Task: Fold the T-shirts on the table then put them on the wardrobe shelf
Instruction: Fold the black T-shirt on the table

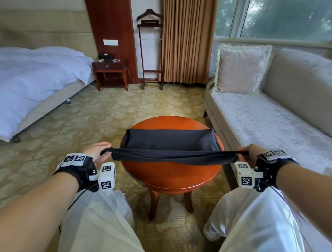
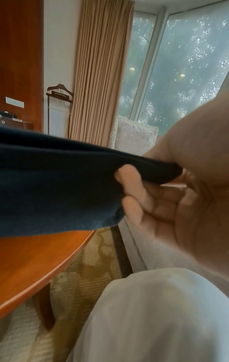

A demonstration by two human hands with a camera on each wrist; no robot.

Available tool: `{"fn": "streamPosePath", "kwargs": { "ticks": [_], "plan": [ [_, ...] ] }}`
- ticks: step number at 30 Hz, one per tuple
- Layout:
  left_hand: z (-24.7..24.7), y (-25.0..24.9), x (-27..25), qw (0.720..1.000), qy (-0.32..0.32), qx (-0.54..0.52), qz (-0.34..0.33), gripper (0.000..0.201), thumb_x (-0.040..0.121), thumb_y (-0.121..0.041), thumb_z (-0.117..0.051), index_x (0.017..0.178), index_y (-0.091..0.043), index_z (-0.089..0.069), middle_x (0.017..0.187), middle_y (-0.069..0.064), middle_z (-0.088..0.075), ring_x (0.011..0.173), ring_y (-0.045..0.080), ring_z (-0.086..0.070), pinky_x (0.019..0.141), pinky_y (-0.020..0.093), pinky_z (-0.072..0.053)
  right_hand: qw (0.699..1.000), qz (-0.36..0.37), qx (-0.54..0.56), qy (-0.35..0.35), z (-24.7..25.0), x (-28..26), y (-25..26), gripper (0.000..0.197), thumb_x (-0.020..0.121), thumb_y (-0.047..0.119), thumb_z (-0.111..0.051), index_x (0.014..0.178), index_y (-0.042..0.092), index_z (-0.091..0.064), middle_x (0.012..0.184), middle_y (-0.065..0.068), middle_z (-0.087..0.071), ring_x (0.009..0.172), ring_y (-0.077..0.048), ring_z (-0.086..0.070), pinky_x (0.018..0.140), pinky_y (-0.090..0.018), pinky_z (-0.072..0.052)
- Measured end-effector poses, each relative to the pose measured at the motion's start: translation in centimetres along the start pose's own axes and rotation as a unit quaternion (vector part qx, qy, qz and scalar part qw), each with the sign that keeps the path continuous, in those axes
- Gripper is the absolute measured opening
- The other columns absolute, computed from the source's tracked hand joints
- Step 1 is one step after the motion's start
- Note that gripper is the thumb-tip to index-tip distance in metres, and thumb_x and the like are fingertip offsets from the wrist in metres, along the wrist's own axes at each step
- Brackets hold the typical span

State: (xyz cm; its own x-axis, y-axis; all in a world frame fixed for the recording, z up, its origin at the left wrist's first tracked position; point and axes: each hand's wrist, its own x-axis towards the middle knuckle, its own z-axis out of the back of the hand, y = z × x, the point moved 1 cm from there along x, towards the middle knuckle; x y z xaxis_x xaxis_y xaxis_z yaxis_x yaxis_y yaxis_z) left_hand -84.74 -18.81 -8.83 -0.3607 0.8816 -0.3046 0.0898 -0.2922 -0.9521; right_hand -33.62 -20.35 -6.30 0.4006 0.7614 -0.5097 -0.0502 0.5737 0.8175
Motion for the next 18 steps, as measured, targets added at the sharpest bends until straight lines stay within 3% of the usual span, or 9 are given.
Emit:
{"fn": "streamPosePath", "kwargs": {
  "ticks": [2, 4, 6, 9, 11, 12, 14, 15, 18],
  "plan": [
    [-0.2, 0.4, 2.4, 0.993, 0.085, -0.081, 0.01, 0.06, 0.085, -0.041, -0.051, 0.116, 0.01, -0.063, 0.117, 0.027, -0.062, 0.11, 0.037, -0.062, 0.087, 0.01, -0.044, 0.999, 0.009, 0.049, 0.001, -0.3, -0.1, 0.6, 0.014, 0.097, 0.011, -0.044, 0.086, 0.009, -0.052, 0.042, 0.001, -0.061, 0.035, -0.007, -0.059, 0.035, -0.018, -0.048],
    [-0.6, 2.1, 4.5, 0.993, 0.072, -0.029, -0.089, 0.086, 0.072, -0.056, -0.043, 0.113, 0.017, -0.062, 0.124, 0.034, -0.058, 0.118, 0.047, -0.056, 0.094, 0.002, -0.034, 0.992, 0.012, 0.125, 0.023, -0.7, -0.5, 1.5, 0.018, 0.098, 0.012, -0.044, 0.085, 0.004, -0.054, 0.049, -0.004, -0.065, 0.037, -0.007, -0.061, 0.047, -0.018, -0.055],
    [-1.3, 0.4, 3.0, 0.982, 0.032, -0.185, 0.001, 0.065, 0.087, -0.044, -0.048, 0.118, 0.012, -0.061, 0.131, 0.024, -0.055, 0.127, 0.04, -0.052, 0.093, 0.002, -0.035, 0.982, 0.007, 0.186, 0.044, -0.8, -0.6, 2.3, 0.018, 0.097, 0.012, -0.046, 0.087, 0.002, -0.056, 0.056, -0.009, -0.068, 0.042, -0.008, -0.064, 0.072, -0.02, -0.057],
    [-2.9, -3.5, 1.0, 0.986, 0.017, -0.164, 0.008, 0.014, 0.102, -0.006, -0.045, 0.107, 0.0, -0.056, 0.136, 0.015, -0.049, 0.134, 0.02, -0.046, 0.097, 0.018, -0.046, 0.966, 0.063, 0.238, 0.075, -1.0, -1.0, 2.9, 0.015, 0.091, 0.019, -0.056, 0.089, 0.005, -0.053, 0.088, -0.015, -0.073, 0.062, -0.01, -0.072, 0.078, -0.022, -0.057],
    [-3.1, -4.1, 0.9, 0.994, 0.039, -0.1, 0.028, 0.03, 0.098, -0.007, -0.054, 0.126, 0.003, -0.051, 0.135, 0.011, -0.053, 0.132, 0.016, -0.048, 0.104, 0.024, -0.041, 0.956, 0.061, 0.252, 0.135, -1.5, 0.1, 2.8, 0.046, 0.077, 0.041, -0.075, 0.093, 0.005, -0.05, 0.1, -0.008, -0.073, 0.075, -0.004, -0.072, 0.074, -0.016, -0.057],
    [-3.2, -4.3, 1.3, 0.991, 0.05, -0.117, 0.043, 0.043, 0.096, -0.008, -0.057, 0.136, 0.001, -0.045, 0.134, 0.008, -0.055, 0.132, 0.015, -0.048, 0.103, 0.026, -0.04, 0.958, 0.058, 0.247, 0.132, -1.8, 1.1, 3.2, 0.047, 0.079, 0.04, -0.074, 0.095, 0.003, -0.05, 0.104, -0.007, -0.073, 0.074, -0.001, -0.071, 0.07, -0.014, -0.056],
    [-3.7, -4.5, 2.3, 0.99, 0.06, -0.121, 0.05, 0.04, 0.095, -0.004, -0.058, 0.133, -0.004, -0.047, 0.127, 0.005, -0.059, 0.132, 0.014, -0.047, 0.098, 0.026, -0.038, 0.974, 0.054, 0.204, 0.085, -2.6, 1.8, 4.5, 0.009, 0.095, 0.01, -0.055, 0.096, 0.001, -0.056, 0.101, -0.01, -0.071, 0.062, -0.001, -0.07, 0.06, -0.012, -0.056],
    [-4.0, -4.6, 2.8, 0.989, 0.068, -0.118, 0.052, 0.029, 0.096, -0.001, -0.056, 0.124, -0.005, -0.052, 0.119, 0.004, -0.062, 0.13, 0.014, -0.048, 0.097, 0.025, -0.039, 0.985, 0.028, 0.159, 0.058, -2.7, 2.2, 5.2, 0.01, 0.097, 0.003, -0.048, 0.093, 0.003, -0.057, 0.098, -0.009, -0.07, 0.06, -0.003, -0.069, 0.057, -0.012, -0.054],
    [-4.3, -4.4, 4.8, 0.993, 0.031, -0.111, 0.027, 0.041, 0.095, 0.0, -0.057, 0.134, 0.001, -0.044, 0.114, 0.01, -0.065, 0.119, 0.02, -0.058, 0.093, 0.026, -0.044, 0.999, 0.012, 0.037, 0.027, -3.3, 3.8, 6.9, 0.02, 0.103, 0.014, -0.044, 0.092, 0.006, -0.059, 0.108, -0.005, -0.06, 0.107, -0.016, -0.064, 0.069, -0.018, -0.051]
  ]
}}
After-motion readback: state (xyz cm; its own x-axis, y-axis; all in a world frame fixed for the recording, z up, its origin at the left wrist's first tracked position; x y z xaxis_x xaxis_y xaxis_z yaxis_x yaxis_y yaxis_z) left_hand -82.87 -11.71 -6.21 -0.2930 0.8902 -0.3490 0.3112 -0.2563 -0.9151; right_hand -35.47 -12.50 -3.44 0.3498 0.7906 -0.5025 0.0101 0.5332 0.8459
